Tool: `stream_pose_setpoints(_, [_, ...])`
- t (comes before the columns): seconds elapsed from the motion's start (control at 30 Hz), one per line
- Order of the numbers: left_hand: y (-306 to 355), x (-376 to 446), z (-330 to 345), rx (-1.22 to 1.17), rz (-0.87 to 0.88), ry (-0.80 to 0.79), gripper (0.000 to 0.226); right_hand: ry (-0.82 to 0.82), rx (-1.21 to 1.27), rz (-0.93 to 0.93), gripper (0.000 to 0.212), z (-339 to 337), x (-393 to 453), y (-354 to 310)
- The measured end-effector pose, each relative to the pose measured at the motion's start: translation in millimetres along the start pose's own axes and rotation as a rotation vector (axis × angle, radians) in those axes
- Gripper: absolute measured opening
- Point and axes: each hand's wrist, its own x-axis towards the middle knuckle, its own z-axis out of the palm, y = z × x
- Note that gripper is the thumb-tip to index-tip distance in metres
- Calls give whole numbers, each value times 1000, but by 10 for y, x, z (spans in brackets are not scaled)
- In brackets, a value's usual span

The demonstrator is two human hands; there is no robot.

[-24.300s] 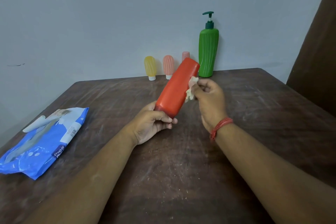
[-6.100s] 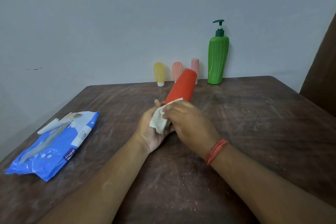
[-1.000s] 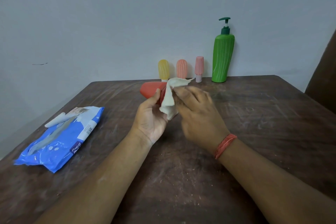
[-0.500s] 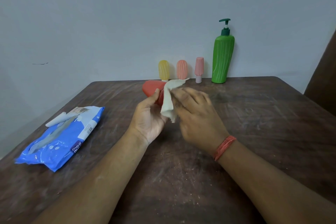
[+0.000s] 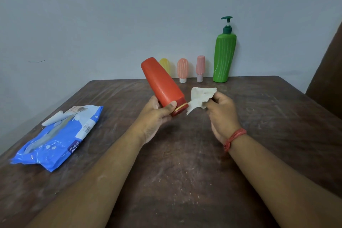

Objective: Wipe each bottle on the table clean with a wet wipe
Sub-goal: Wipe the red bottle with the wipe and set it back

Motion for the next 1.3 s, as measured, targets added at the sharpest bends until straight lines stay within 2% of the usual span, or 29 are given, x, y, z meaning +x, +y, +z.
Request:
stream_pose_setpoints(0.17, [-20,79,-144,613,89,54,79,9,13,10,39,-124,76,43])
stream_pose_setpoints(0.33, [-62,81,-171,855,126,-3,80,-33,-31,-8,39,-153,73,49])
stream_pose_setpoints(0.73, [-10,86,-227,890,106,-38,80,-44,-34,-9,36,-161,61,49])
stream_pose_setpoints(1.0, [-69,140,-317,856,126,0,70,-61,-50,-13,30,-171,70,71])
stream_pose_setpoints(1.2, [-93,150,-349,826,130,20,72,-67,-47,-16,29,-158,71,76])
stream_pose_setpoints(1.3, [-54,147,-360,717,183,106,61,-73,-59,-10,27,-163,76,75])
